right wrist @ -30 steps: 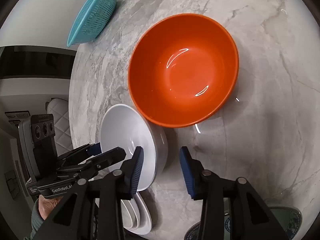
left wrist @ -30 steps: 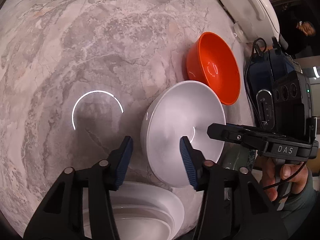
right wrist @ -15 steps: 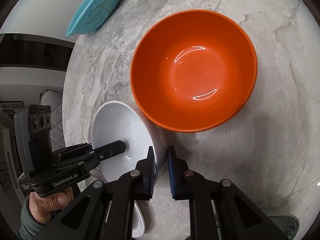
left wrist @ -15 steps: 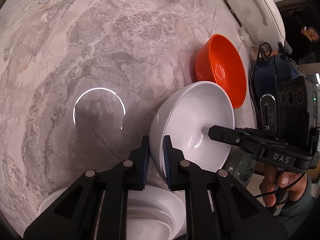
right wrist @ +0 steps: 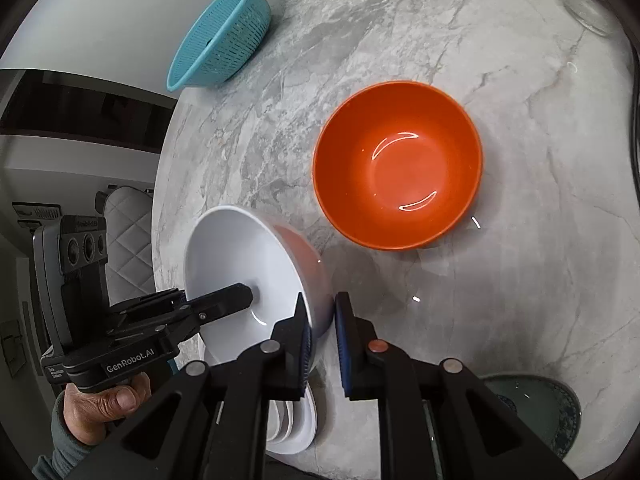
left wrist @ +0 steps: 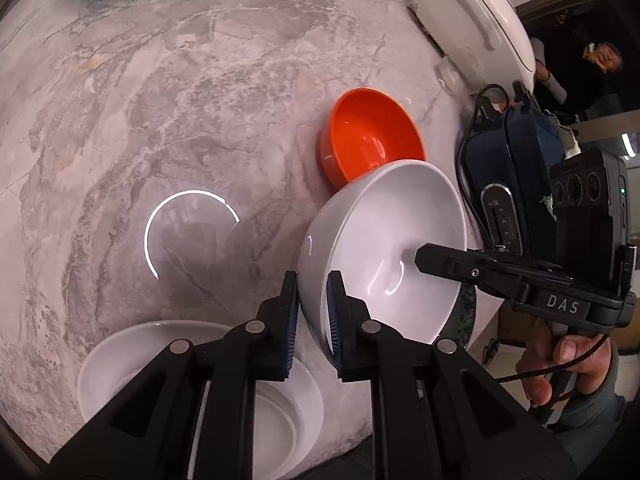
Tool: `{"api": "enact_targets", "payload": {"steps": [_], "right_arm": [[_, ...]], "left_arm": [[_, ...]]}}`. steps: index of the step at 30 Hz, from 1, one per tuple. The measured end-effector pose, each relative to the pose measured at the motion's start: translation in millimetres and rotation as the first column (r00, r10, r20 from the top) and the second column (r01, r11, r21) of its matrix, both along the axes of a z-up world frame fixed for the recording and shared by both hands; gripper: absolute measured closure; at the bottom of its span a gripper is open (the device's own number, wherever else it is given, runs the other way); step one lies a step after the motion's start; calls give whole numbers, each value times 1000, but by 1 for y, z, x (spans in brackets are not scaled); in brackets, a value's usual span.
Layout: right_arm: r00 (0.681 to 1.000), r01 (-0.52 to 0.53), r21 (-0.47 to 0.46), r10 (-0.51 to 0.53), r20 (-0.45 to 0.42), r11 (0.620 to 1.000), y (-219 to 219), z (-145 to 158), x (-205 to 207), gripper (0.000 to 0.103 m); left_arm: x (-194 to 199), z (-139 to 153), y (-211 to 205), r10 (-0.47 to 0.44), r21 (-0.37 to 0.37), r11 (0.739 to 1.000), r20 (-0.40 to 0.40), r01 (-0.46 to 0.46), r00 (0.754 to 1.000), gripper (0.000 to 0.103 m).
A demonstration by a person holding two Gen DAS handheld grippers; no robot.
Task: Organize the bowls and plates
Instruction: 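Grip the white bowl with both grippers and carry it to the patterned bowl, then lower the white bowl into the patterned bowl and open both grippers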
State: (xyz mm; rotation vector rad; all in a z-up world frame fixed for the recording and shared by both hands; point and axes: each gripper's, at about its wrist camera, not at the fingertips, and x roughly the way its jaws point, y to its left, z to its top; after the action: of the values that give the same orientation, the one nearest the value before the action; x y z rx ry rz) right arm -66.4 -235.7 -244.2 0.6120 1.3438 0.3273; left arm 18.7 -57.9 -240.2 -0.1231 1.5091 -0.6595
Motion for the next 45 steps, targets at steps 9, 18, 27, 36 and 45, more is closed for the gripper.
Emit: {"api": "enact_targets", "payload": {"steps": [9,18,27,36,45], "right_arm": [[995,99,-30,-98,15,995,-53,26,-63,89],[974,220,-46,-222,-36,974,-101,6,-137,89],[969,234,-49,-237,-67,971,-118,-16,-153,89],[982,155,-74,-162,-101,985,-110,-41,-143,89],[992,87,-160,-100,-74,983,-105,-38,-137,90]], "left_arm": [[-65,21,-71,-129,-40,991,22,130,991,90],[-127,-1,-125,-249,1,968,-4,249,968,90],[-147,-24,-141,-256,49,965,-26,257,966,90],[-136,-52,-143,-223,110,968,-38,226,974,90],[-131,-66,-153,-215,132,967,-40,219,976,87]]}}
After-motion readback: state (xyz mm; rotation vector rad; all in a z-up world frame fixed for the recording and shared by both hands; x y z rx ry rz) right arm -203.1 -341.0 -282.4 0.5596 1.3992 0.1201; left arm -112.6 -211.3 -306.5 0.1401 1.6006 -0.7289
